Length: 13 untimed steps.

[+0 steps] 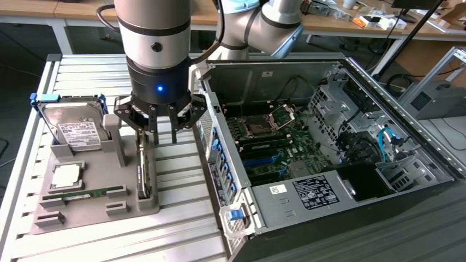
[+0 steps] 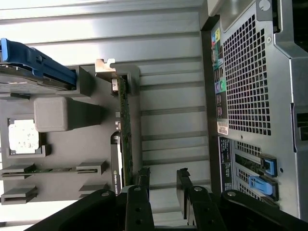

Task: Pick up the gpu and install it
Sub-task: 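Pick up the gpu and move the gpu toward the slot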

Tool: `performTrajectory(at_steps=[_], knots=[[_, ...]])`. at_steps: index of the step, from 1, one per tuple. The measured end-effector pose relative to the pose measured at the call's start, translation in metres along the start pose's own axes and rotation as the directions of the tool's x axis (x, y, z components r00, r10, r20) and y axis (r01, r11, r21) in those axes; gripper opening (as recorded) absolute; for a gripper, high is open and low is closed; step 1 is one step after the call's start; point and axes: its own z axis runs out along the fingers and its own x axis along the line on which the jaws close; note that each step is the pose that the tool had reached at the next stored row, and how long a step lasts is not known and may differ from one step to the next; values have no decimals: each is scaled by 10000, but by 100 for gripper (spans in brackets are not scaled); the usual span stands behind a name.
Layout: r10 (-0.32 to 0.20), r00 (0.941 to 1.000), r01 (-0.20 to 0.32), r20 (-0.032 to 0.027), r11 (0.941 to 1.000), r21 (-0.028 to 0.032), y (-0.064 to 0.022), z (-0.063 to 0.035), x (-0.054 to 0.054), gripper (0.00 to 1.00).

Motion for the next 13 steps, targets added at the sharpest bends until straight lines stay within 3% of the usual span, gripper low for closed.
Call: performTrajectory(at_steps=[13], knots=[[1, 10000, -1, 0, 10000, 0, -1, 30, 1, 36]])
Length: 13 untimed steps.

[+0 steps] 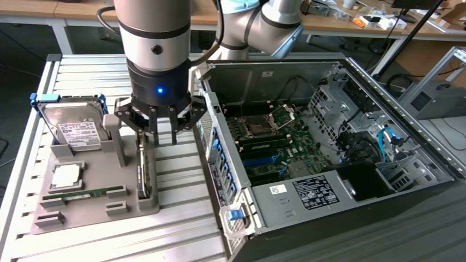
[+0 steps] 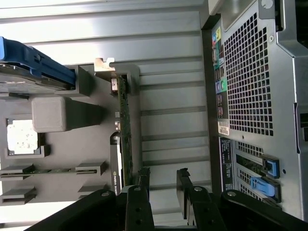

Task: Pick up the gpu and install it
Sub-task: 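Pick up the gpu and move the gpu toward the slot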

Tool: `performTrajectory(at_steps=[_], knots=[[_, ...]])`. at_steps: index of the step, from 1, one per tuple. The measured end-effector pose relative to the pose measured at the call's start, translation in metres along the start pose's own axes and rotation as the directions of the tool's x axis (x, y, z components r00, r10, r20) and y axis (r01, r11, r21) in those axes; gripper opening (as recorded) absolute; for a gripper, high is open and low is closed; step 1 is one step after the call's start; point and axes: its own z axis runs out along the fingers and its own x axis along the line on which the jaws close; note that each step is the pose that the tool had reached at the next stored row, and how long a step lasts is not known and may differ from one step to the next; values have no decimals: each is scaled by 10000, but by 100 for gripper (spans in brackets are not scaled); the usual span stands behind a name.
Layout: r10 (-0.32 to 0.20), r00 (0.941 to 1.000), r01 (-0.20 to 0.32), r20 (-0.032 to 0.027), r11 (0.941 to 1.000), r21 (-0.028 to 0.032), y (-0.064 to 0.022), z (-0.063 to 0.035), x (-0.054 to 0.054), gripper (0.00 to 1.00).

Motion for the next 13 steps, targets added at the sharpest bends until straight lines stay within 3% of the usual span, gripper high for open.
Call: performTrajectory(at_steps=[13], knots=[[0, 10000, 0, 0, 10000, 1, -1, 27, 1, 36]])
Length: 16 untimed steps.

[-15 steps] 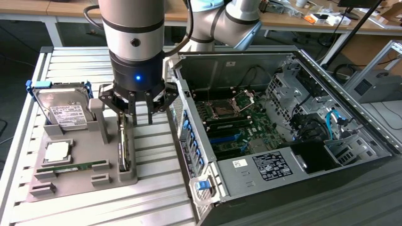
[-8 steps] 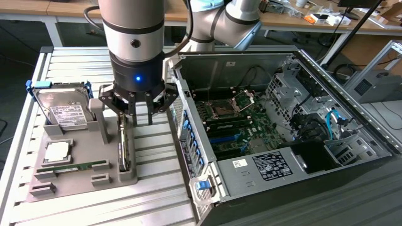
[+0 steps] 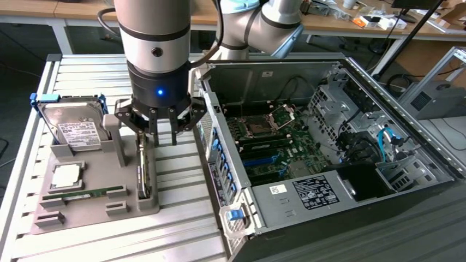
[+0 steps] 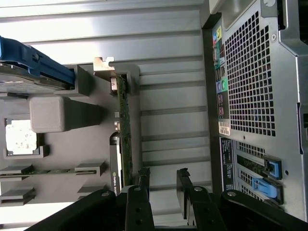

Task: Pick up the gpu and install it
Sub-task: 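Pick up the gpu and move the gpu toward the slot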

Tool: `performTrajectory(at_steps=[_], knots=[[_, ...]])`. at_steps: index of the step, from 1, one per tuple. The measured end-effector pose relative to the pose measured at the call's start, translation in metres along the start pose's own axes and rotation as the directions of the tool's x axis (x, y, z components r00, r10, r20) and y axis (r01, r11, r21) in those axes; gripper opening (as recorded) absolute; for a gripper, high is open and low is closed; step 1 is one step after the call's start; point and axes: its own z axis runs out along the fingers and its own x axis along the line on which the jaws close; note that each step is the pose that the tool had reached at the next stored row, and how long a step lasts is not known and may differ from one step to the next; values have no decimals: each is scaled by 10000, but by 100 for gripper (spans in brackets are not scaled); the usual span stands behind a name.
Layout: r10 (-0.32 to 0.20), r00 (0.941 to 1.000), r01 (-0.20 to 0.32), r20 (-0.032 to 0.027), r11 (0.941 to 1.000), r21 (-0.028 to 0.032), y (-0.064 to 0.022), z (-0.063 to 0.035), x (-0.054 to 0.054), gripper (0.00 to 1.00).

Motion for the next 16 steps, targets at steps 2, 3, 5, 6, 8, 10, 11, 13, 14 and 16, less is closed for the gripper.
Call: performTrajectory(at_steps=[2, 3, 5, 6, 8, 10, 11, 13, 14, 16], knots=[[0, 10000, 0, 0, 10000, 0, 0, 4, 0, 36], [0, 10000, 0, 0, 10000, 0, 0, 6, 0, 36], [0, 10000, 0, 0, 10000, 0, 0, 10, 0, 36], [0, 10000, 0, 0, 10000, 0, 0, 12, 0, 36], [0, 10000, 0, 0, 10000, 0, -1, 16, 0, 36], [0, 10000, 0, 0, 10000, 1, -1, 20, 0, 36], [0, 10000, 0, 0, 10000, 0, -1, 23, 1, 36], [0, 10000, 0, 0, 10000, 0, -1, 27, 1, 36], [0, 10000, 0, 1, 10000, 0, -1, 30, 1, 36], [0, 10000, 0, 0, 10000, 0, -1, 33, 1, 36]])
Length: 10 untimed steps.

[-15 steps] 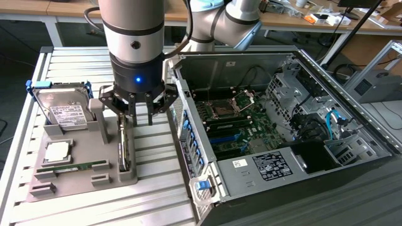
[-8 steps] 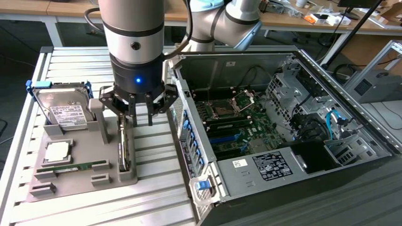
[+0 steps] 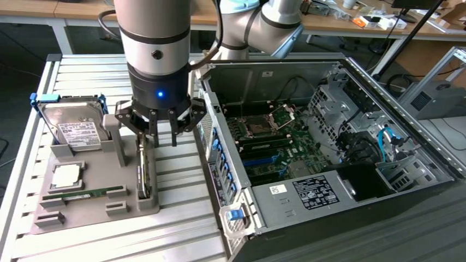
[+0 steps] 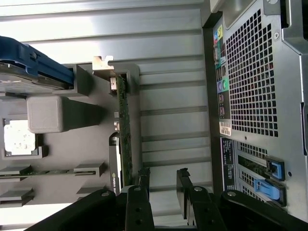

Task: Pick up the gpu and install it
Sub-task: 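Pick up the gpu and move the gpu toward the slot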

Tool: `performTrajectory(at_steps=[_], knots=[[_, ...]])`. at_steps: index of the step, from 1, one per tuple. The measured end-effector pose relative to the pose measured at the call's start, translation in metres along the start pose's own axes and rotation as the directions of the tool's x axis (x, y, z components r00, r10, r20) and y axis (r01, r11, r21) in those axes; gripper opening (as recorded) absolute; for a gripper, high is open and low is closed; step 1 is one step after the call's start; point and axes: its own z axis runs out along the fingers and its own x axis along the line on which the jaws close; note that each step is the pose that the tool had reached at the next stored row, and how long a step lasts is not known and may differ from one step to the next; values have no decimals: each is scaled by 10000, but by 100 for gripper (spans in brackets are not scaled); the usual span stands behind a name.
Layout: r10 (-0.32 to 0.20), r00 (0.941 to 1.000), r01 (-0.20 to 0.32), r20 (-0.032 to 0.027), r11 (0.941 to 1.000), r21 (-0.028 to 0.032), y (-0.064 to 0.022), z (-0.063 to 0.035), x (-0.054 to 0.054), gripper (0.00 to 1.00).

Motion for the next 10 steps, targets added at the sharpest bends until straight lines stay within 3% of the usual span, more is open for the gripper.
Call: performTrajectory(at_steps=[10], knots=[[0, 10000, 0, 0, 10000, 0, -1, 20, 0, 36]])
